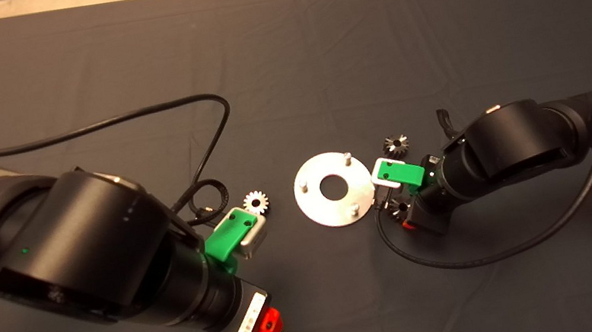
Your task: Install three planetary gears onto the carrier pins
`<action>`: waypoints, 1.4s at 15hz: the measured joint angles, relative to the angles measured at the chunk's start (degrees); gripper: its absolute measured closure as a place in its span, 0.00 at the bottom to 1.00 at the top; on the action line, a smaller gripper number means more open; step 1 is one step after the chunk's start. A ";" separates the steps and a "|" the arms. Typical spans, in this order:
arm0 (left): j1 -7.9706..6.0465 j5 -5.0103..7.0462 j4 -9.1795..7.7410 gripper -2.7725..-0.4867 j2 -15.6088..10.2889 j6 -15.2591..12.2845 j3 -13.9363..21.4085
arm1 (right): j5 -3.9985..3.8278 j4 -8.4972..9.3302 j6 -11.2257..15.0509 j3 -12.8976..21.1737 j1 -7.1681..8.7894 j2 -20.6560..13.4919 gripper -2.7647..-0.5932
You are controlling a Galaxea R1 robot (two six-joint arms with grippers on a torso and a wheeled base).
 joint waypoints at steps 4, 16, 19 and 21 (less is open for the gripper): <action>0.00 -0.01 0.00 0.06 0.00 0.00 -0.01 | 0.00 0.00 -0.01 0.00 -0.14 0.13 0.65; 0.00 -0.02 -0.16 0.06 0.00 -0.02 0.24 | -0.05 -0.60 -0.01 0.05 -0.70 0.18 0.71; 0.00 -0.02 -0.17 0.06 0.00 -0.02 0.26 | -0.02 -1.49 0.02 0.05 -0.70 0.33 0.71; 0.00 -0.02 -0.17 0.06 0.00 -0.02 0.26 | -0.05 -1.67 0.02 0.05 -0.70 0.77 0.71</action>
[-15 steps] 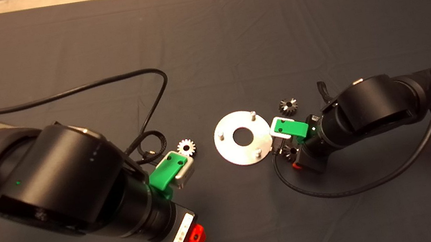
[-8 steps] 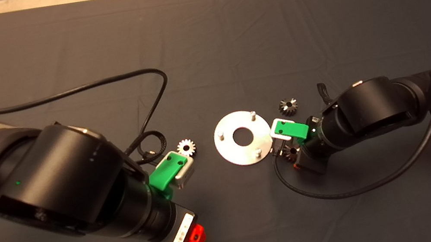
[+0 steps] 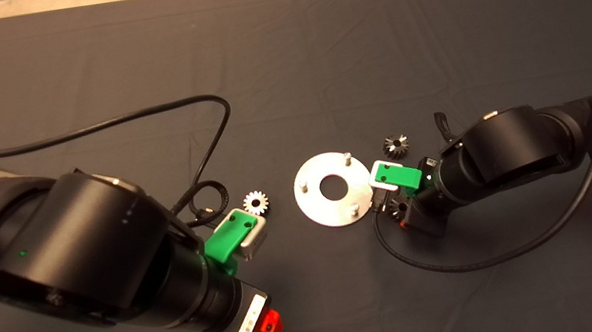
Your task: Install three planetary gears onto the carrier pins
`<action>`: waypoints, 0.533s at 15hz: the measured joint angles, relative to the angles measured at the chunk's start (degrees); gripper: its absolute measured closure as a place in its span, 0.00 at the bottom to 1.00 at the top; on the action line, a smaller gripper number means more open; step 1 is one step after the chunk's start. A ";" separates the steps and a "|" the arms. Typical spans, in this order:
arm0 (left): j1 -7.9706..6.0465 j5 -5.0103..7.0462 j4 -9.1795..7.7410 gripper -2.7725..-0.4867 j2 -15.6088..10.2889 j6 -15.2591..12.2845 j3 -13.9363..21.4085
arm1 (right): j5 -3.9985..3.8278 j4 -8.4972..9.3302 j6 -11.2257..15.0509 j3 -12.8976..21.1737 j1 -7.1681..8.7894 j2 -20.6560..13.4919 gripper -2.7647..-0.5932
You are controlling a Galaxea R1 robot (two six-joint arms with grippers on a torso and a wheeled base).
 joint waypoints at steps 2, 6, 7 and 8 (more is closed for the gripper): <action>0.00 0.00 0.00 0.06 0.00 0.00 0.00 | -0.15 -0.17 0.00 0.00 -0.02 0.16 0.71; 0.00 0.00 0.00 0.06 0.00 0.00 0.00 | -0.26 -0.37 0.05 0.00 -0.02 0.17 0.75; 0.00 0.02 -0.02 0.06 0.00 0.00 0.00 | -0.30 -0.37 0.05 0.00 -0.02 0.20 0.75; 0.00 0.02 -0.02 0.06 0.00 0.00 0.00 | -0.33 -0.37 0.05 0.00 -0.04 0.20 0.75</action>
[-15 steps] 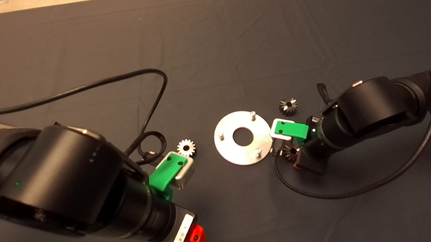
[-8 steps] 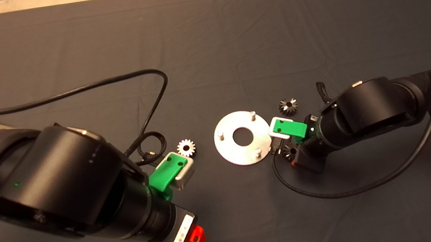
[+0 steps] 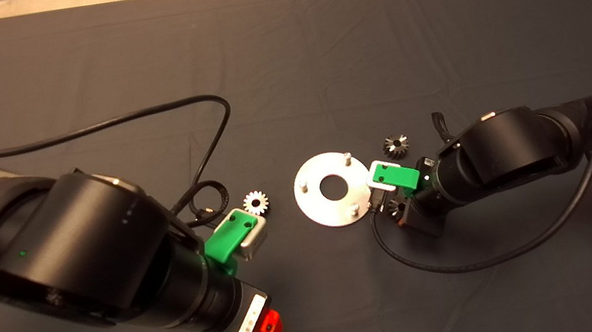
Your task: Install three planetary gears onto the carrier pins
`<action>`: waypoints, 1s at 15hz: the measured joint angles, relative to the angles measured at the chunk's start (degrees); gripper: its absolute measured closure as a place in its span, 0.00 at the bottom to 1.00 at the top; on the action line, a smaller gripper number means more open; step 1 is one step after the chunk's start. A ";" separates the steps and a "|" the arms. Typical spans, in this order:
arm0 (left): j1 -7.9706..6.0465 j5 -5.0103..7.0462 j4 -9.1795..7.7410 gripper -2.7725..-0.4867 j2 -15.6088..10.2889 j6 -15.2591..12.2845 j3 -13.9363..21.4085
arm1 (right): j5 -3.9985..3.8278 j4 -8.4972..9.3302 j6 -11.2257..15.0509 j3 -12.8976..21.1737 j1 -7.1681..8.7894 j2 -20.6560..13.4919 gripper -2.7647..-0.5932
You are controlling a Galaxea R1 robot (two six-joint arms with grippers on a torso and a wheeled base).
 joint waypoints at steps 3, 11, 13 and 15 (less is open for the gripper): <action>-0.01 -0.02 0.00 0.06 0.00 0.00 0.00 | -0.15 -0.06 0.00 0.00 -0.04 0.11 0.76; 0.00 -0.02 0.00 0.06 0.00 -0.02 0.22 | -0.41 -0.63 0.20 0.32 -0.31 0.11 0.81; 0.00 -0.02 -0.02 0.06 0.00 -0.02 0.22 | -0.41 -0.63 0.23 0.32 -0.31 0.11 0.81; 0.00 -0.02 -0.02 0.06 0.02 -0.01 0.22 | -0.41 -0.61 0.69 0.32 -0.29 0.11 0.81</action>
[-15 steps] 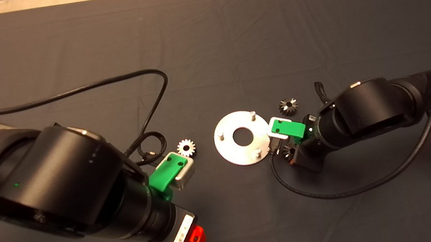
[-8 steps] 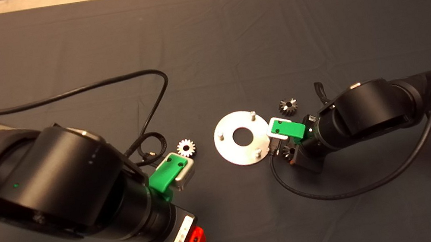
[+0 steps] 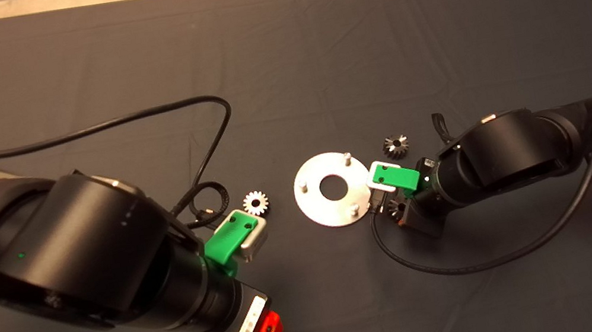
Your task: Install three planetary gears onto the carrier pins
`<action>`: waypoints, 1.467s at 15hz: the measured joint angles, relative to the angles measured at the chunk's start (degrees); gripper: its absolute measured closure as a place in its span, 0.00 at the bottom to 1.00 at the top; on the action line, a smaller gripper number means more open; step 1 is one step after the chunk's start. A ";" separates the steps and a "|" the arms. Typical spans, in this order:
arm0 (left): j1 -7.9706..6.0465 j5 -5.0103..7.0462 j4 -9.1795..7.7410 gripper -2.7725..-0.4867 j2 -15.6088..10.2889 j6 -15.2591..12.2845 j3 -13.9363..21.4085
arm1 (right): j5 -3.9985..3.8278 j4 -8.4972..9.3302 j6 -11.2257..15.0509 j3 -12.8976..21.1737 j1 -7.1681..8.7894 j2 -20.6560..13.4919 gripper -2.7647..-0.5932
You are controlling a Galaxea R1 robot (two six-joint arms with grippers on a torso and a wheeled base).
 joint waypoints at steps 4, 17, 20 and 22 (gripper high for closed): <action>0.00 0.00 0.00 0.06 0.13 -0.01 0.00 | 0.05 0.24 1.17 0.00 0.15 0.00 0.81; 0.00 0.02 0.00 0.06 0.41 0.01 0.00 | 0.52 4.96 5.18 -2.60 6.89 6.21 0.82; 0.00 0.02 0.02 0.06 0.41 0.01 0.00 | 0.55 5.62 5.35 -3.25 7.69 7.55 0.82; 0.00 0.00 0.00 0.06 0.41 0.04 -0.01 | 0.55 6.22 5.60 -3.47 7.75 8.08 0.82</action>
